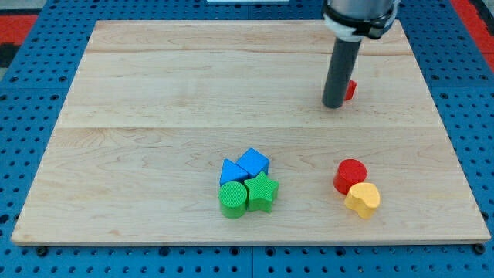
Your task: Push the red star closer to the yellow hexagon
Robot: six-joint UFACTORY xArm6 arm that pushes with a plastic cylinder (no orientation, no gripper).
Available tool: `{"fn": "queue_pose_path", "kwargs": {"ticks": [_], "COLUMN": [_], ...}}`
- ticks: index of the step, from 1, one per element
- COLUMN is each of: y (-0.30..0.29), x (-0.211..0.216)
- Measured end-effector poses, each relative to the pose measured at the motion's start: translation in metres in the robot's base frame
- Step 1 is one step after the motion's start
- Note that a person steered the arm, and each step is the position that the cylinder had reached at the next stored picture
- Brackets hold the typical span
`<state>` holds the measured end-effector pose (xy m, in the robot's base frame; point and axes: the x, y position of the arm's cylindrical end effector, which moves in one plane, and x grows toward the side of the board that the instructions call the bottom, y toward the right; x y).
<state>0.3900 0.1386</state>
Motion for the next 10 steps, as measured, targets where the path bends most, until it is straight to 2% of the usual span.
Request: {"fn": "queue_pose_path", "kwargs": {"ticks": [2, 3, 5, 8, 10], "y": [0.045, 0.043, -0.008, 0.042, 0.042], "x": [-0.012, -0.017, -0.042, -0.048, -0.077]}}
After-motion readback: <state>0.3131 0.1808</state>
